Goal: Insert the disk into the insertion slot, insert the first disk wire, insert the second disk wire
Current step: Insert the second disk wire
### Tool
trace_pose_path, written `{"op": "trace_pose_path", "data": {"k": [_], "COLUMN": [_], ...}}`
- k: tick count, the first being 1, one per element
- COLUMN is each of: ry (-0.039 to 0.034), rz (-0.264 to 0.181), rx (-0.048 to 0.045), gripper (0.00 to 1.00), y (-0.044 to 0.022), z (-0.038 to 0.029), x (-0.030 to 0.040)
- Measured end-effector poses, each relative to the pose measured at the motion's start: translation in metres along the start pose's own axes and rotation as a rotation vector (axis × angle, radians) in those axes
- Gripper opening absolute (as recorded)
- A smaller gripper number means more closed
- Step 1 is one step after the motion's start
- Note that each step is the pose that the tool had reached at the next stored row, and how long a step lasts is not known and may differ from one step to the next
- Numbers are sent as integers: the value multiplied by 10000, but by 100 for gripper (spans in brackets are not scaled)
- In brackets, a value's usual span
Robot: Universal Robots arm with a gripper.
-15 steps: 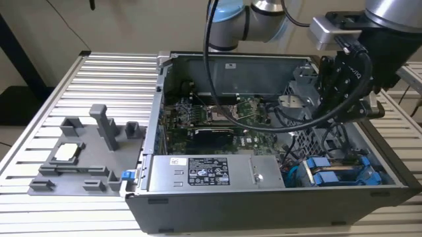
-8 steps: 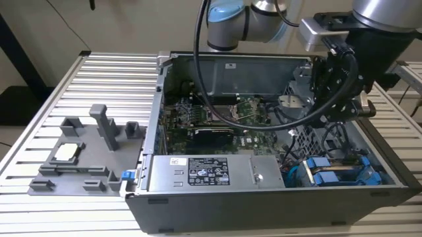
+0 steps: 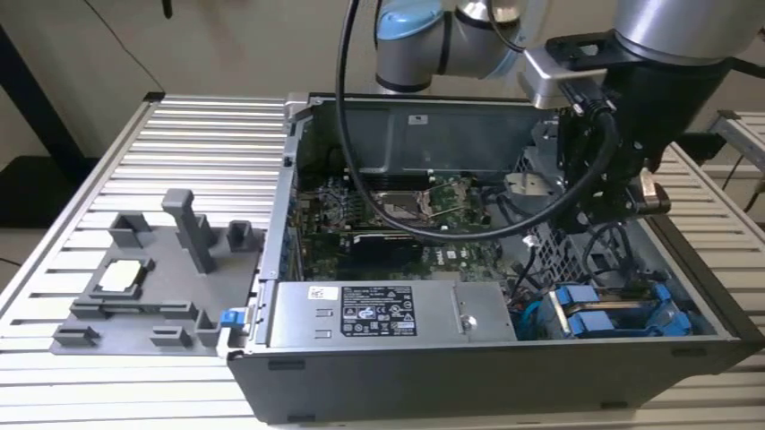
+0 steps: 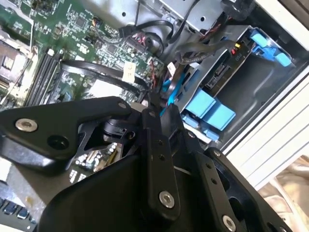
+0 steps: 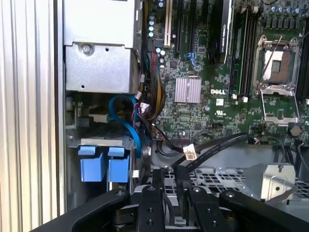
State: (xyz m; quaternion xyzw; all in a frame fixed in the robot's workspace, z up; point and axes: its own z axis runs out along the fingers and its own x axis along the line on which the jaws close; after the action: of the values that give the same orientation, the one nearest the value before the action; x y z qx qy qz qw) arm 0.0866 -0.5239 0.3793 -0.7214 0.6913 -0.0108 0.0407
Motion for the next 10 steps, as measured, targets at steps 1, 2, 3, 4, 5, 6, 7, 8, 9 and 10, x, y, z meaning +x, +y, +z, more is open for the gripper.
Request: {"op": "trace_pose_path", "data": {"k": [1,2,3,4,5,6,7,8,9,10], "ry": [12,25,32,34,38,39,41,43,47,51], "rz": [-6,-13,-20,-28,-34,-36,-38,-39,-41,-45], "rx": [96,196,280,349,404,444,479,512,553,610], "gripper": [27,27,27,27,27,27,27,27,27,27], "y": [19,38,56,74,95,119,147,172,194,211], "z": [3,7,11,16,18,18,18,18,18,20], "x": [-2,-6,-11,-17,-25,-34,-46,-58,-70,-85]}}
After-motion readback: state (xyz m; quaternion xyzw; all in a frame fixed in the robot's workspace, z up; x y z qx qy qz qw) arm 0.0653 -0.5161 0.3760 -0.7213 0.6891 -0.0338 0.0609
